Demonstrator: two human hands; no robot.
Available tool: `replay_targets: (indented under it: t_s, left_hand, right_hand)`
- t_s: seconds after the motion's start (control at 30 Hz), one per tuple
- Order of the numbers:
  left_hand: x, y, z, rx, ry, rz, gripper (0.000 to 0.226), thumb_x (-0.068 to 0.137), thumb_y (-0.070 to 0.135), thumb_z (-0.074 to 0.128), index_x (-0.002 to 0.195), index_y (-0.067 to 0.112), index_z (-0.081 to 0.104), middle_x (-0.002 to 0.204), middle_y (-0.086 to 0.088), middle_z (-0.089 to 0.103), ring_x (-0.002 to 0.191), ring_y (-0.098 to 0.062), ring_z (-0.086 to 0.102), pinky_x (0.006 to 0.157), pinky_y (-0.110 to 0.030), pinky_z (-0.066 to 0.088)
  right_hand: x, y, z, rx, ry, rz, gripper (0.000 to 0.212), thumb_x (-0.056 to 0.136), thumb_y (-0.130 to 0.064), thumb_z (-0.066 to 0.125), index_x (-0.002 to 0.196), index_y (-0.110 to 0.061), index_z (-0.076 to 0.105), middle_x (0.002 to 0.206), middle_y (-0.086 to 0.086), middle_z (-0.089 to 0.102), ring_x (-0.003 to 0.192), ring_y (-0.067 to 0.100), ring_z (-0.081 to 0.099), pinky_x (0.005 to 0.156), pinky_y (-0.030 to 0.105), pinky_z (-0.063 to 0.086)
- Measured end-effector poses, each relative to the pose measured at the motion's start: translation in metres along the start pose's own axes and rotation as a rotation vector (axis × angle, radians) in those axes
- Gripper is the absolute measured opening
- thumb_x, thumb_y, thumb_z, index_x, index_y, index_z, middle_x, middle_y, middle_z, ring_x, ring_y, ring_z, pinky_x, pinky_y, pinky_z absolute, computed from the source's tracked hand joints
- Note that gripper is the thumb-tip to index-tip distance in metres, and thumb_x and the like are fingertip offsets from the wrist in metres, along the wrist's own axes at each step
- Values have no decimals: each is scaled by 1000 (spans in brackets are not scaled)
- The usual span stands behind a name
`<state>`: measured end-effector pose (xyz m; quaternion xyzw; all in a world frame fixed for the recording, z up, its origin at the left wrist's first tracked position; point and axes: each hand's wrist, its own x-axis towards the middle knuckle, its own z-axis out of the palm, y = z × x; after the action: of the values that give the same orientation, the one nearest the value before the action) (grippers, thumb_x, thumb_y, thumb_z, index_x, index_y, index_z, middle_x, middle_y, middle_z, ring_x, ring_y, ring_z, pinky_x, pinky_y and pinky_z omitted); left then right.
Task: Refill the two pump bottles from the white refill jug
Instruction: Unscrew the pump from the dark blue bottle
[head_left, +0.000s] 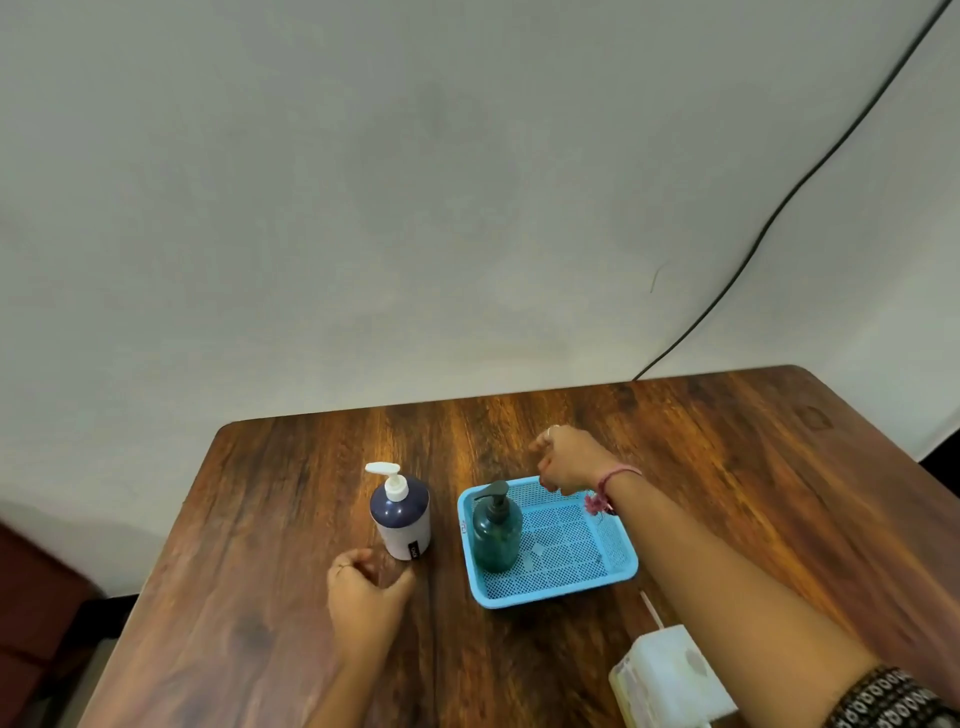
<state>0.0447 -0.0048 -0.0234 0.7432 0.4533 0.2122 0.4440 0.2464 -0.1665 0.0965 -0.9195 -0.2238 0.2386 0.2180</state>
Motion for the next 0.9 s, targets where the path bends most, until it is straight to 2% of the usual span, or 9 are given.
replay_targets:
  t_s: [0.13, 0.2, 0.3, 0.43, 0.6, 0.7, 0.73, 0.83, 0.9]
  left_hand:
    - [23, -6, -5, -43, -35, -8, 112, 55, 27, 92, 143, 3, 27, 140, -15, 40, 126, -32, 45, 103, -47, 43]
    - [30, -1, -5, -88, -117, 16, 124, 55, 25, 92, 149, 7, 14, 151, -12, 32, 136, -30, 36, 109, -45, 36]
    - [37, 6, -2, -127, -195, 49, 115, 61, 16, 89, 150, 9, 15, 152, -10, 33, 137, -28, 36, 109, -42, 36]
    - [40, 13, 5, -108, -179, 53, 85, 66, 9, 85, 138, 7, 39, 138, -12, 51, 124, -28, 50, 100, -40, 44]
    - [37, 22, 9, -97, -203, 53, 94, 59, 17, 89, 138, 9, 39, 132, -8, 46, 117, -23, 50, 98, -42, 47]
    - [41, 19, 12, -49, -246, 84, 92, 49, 40, 88, 129, 21, 47, 125, -4, 47, 112, -22, 53, 95, -44, 50]
    - [41, 20, 11, -44, -250, 81, 89, 48, 40, 88, 125, 20, 49, 123, -3, 47, 110, -22, 54, 94, -42, 51]
    - [37, 31, 7, -100, -219, 99, 73, 57, 19, 90, 117, 19, 48, 117, -2, 50, 105, -21, 56, 86, -34, 50]
    - [38, 43, 4, -166, -217, 100, 73, 62, 11, 87, 121, 15, 45, 116, -2, 53, 104, -21, 57, 84, -31, 48]
  right_hand:
    - [-2, -17, -13, 179, 169, -21, 29, 83, 1, 59, 106, -16, 65, 106, 5, 68, 97, 19, 63, 89, 33, 53]
    - [-4, -24, -12, 226, 217, -25, 22, 83, -3, 61, 97, -20, 65, 100, 4, 70, 94, 19, 66, 89, 34, 53]
    - [-10, -30, -10, 267, 248, -36, 19, 83, -6, 61, 91, -22, 66, 86, 0, 69, 82, 19, 69, 84, 34, 56]
    - [-19, -30, -12, 297, 269, -52, 18, 84, -5, 61, 92, -19, 68, 73, -6, 62, 79, 18, 69, 80, 30, 56]
    - [-30, -19, -17, 348, 295, -32, 18, 84, -7, 63, 83, -25, 64, 71, -8, 63, 69, 14, 68, 74, 27, 57]
    - [-37, -11, -18, 367, 299, -29, 19, 83, -6, 63, 82, -25, 64, 67, -9, 61, 68, 14, 68, 68, 25, 55]
    - [-39, -8, -18, 379, 296, -32, 19, 83, -5, 63, 81, -24, 65, 66, -8, 62, 67, 13, 67, 65, 24, 54]
    - [-43, 0, -18, 429, 300, -65, 16, 83, -4, 64, 84, -19, 67, 67, -7, 64, 62, 10, 65, 62, 20, 51]
    - [-47, 1, -21, 451, 303, -94, 14, 84, -4, 64, 92, -15, 69, 68, -6, 66, 61, 6, 64, 57, 14, 47]
